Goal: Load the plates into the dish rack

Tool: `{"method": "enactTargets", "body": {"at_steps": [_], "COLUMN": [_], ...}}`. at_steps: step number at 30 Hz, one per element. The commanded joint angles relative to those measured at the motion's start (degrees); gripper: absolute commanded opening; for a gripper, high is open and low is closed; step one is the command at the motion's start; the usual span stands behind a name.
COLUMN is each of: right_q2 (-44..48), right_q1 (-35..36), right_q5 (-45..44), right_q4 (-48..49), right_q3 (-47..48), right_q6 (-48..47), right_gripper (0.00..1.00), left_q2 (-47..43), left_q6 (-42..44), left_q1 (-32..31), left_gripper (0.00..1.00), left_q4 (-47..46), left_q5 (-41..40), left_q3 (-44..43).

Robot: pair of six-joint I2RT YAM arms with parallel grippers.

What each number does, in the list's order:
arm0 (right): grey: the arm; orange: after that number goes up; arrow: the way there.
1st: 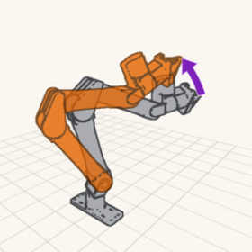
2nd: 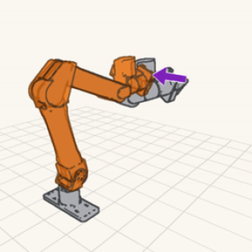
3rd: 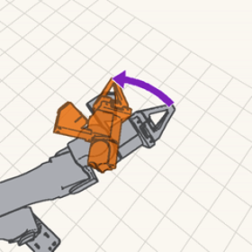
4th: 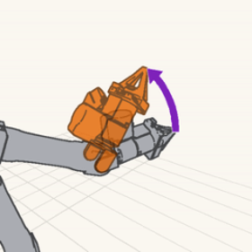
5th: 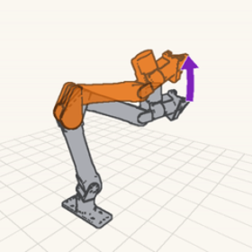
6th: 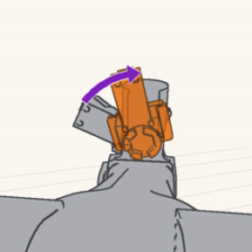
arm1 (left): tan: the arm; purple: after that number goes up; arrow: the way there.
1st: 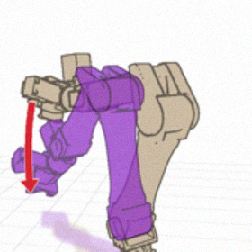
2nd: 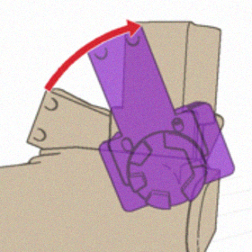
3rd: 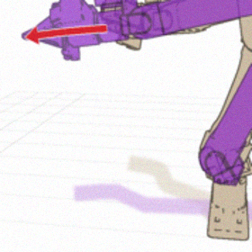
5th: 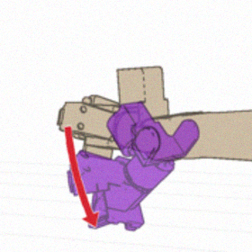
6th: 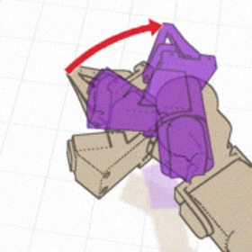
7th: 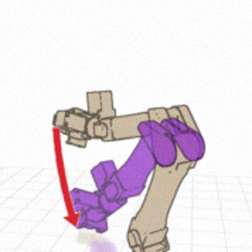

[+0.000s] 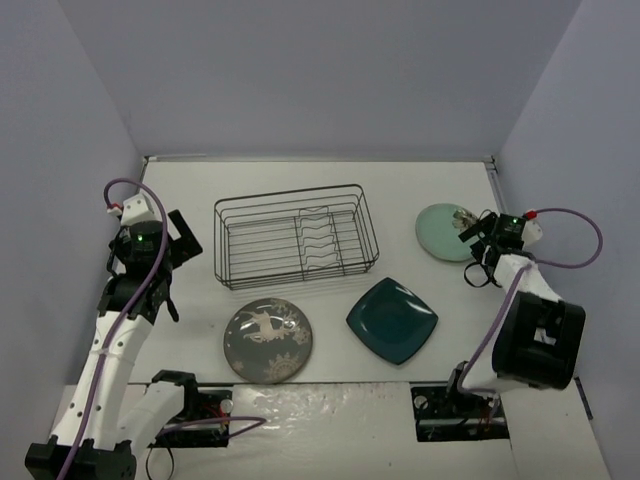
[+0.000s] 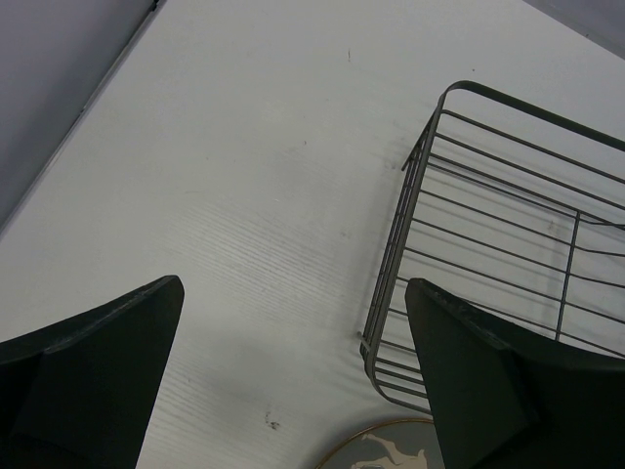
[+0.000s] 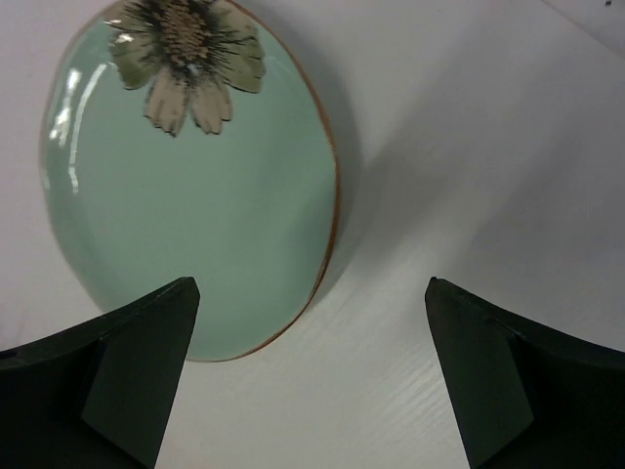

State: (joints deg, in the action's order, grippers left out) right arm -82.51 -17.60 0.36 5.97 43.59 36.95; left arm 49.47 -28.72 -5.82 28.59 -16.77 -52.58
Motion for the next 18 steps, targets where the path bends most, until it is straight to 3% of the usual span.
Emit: {"method": "enactTargets", "body": {"at_steps": [1, 14, 18], "right_q2": [-7.75, -16.24, -18.44], "right_q1": [-2.7, -6.99, -9.08], "right_q5": [8.03, 15.93, 20.16], "right_q4": [7.25, 16.97, 19.52], "right_q3": [2.28, -0.8, -2.69], "right_q6": [0.94, 5.73, 7.38], "right_gripper": [1.0, 0.89, 0.81], "left_q2": [-0.08, -0.86, -1.05], "left_q6": [-0.46, -0.54, -0.54], "left_q1": [0.2, 0.11, 0.12], "left_gripper": [0.97, 0.97, 0.97], "left_q4": [-1.44, -1.33, -1.15], "left_q5": [-2.56, -3.0, -3.28], "left_q3": [-1.47, -1.31, -1.39]}}
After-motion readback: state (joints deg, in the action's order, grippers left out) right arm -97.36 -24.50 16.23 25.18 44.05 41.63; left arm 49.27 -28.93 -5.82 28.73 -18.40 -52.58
